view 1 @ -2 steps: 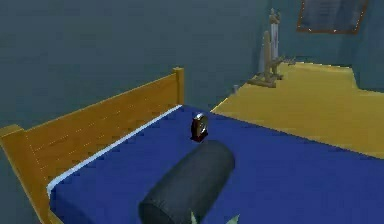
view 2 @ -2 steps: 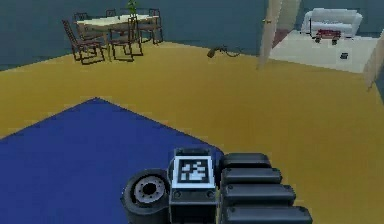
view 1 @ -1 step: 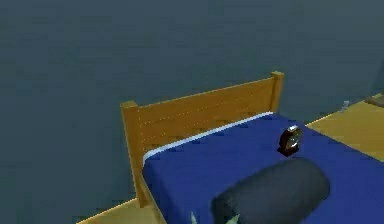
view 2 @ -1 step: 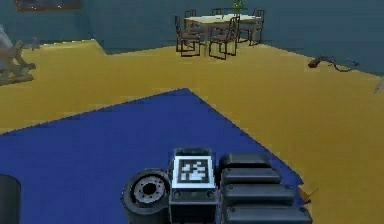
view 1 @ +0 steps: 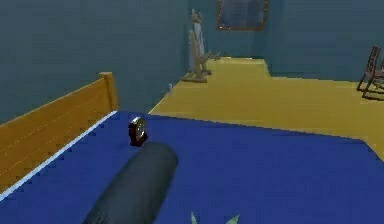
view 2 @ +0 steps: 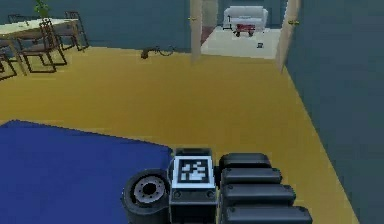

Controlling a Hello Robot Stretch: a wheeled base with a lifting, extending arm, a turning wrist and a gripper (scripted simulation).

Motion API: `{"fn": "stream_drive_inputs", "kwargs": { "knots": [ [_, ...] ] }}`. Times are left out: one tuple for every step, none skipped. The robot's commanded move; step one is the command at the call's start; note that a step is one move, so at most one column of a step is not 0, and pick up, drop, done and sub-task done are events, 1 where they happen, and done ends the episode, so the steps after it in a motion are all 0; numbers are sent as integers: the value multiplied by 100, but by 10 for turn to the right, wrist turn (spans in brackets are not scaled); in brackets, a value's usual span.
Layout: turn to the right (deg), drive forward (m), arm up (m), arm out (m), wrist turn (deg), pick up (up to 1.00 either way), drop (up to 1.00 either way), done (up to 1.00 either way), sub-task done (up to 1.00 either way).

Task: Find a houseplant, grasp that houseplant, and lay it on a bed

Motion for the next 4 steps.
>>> {"fn": "stream_drive_inputs", "kwargs": {
  "knots": [
    [450, 0, 0, 0, 0, 0, 0, 0, 0],
    [270, 0, 0, 0, 0, 0, 0, 0, 0],
    [-450, 0, 0, 0, 0, 0, 0, 0, 0],
    [-450, 0, 0, 0, 0, 0, 0, 0, 0]
  ]
}}
